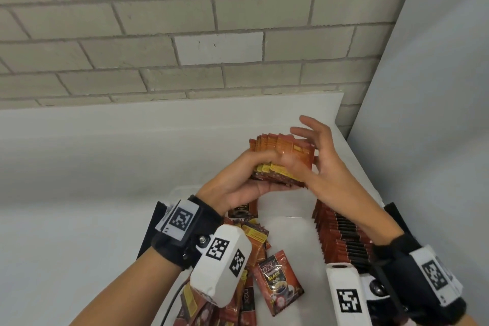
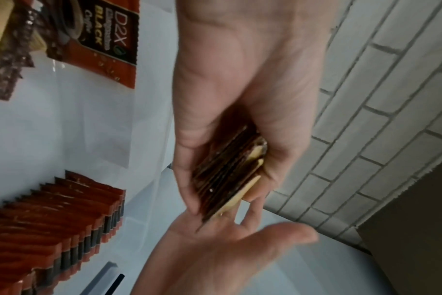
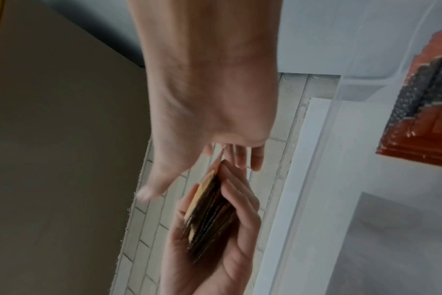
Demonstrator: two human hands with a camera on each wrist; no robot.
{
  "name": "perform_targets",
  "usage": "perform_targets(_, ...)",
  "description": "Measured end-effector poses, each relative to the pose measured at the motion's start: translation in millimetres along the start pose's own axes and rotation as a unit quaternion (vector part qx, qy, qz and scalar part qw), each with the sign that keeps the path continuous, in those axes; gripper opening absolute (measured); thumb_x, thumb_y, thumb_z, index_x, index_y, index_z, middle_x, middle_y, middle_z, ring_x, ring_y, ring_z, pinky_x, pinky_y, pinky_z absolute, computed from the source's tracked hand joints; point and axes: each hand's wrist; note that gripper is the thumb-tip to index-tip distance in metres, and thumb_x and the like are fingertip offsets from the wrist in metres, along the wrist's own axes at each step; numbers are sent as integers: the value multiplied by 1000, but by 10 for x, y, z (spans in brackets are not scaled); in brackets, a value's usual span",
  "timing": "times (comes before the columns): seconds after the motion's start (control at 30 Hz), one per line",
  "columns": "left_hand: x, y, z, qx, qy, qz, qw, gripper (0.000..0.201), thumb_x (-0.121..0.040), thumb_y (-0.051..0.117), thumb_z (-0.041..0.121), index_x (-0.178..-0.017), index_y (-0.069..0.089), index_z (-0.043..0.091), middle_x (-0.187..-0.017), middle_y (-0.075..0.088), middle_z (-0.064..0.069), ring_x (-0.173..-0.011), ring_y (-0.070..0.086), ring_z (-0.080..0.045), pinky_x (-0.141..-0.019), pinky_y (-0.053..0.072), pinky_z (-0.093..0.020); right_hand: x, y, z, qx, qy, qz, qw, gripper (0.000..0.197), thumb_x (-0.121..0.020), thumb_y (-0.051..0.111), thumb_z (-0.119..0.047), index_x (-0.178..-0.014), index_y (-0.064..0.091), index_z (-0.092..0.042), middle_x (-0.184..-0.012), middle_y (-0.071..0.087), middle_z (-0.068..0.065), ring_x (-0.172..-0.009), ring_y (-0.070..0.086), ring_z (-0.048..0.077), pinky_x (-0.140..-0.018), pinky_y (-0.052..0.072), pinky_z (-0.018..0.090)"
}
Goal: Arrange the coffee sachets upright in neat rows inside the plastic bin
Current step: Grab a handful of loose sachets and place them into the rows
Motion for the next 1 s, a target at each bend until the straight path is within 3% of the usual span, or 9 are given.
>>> perform_targets(0.13,-8,-20,0,44,54,-3,998,49,-84,55,-1,-129,58,18,-115,68,-12,-101,67,-27,-89,55,-40,-14,-76,-20,-31,45,67,996,58,-81,54,-48,-133,48,-24,-105,60,-9,-88,60,-5,-74,48,12)
perform_targets(0.23,-8,-10,8,56,59,12,997,33,-86,57,9,-115,69,22,-112,69,-10,-100,67,-25,-89,54,-39,-23,-93,10,-81,45,92,991,34,-86,61,-32,-118,63,-19,-85,61,-4,-69,54,-3,-66,43,11)
perform_targets(0.33,-33,-48,-3,82,45,44,995,21,-84,60,23,-94,77,18,-104,71,-10,-97,67,-24,-95,48,-41,-34,-122,33,-110,39,116,986,17,-89,63,-20,-105,67,-15,-83,61,-1,-63,51,-2,-63,42,12)
perform_targets(0.47,-82,-134,9,106,50,55,992,33,-75,77,34,-104,68,21,-105,66,-15,-86,65,-27,-78,52,-39,-28,-164,-22,-184,5,116,976,14,-83,65,-26,-96,68,-24,-84,63,-6,-67,54,9,-64,46,21)
perform_targets(0.6,-99,-162,10,142,47,32,988,48,-59,90,25,-100,70,16,-101,64,-19,-82,63,-31,-75,55,-39,-23,-165,-52,-189,-35,95,977,12,-82,64,-17,-91,68,-24,-90,70,-3,-84,67,18,-81,52,26)
perform_targets(0.73,-81,-133,23,159,42,30,986,48,-58,88,7,-101,65,6,-99,65,-20,-82,67,-31,-69,56,-39,-28,-135,-29,-112,-23,88,990,17,-87,63,-2,-94,67,-17,-96,73,-6,-96,68,11,-83,51,17)
perform_targets(0.83,-68,-108,28,125,56,48,989,16,-70,67,0,-82,74,8,-96,70,-16,-83,70,-27,-68,58,-37,-25,-143,-31,-105,-5,76,992,20,-90,60,-1,-98,68,-17,-98,74,-7,-98,68,9,-81,51,16)
perform_targets(0.9,-67,-99,28,120,71,57,989,20,-72,63,-3,-75,77,12,-97,71,-15,-87,69,-27,-72,59,-38,-30,-147,-43,-127,15,81,988,21,-93,56,-3,-103,68,-17,-97,74,-4,-97,68,11,-80,52,17)
perform_targets(1.0,-66,-100,34,136,90,81,983,27,-72,63,-3,-96,73,4,-105,69,-18,-91,69,-28,-82,58,-39,-33,-174,-129,-219,96,89,967,20,-97,51,-14,-110,65,-10,-93,74,8,-89,70,20,-75,56,23)
Point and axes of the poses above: each hand's wrist, its own x-axis away from the middle knuckle, its own y-axis out of the palm, z = x × y
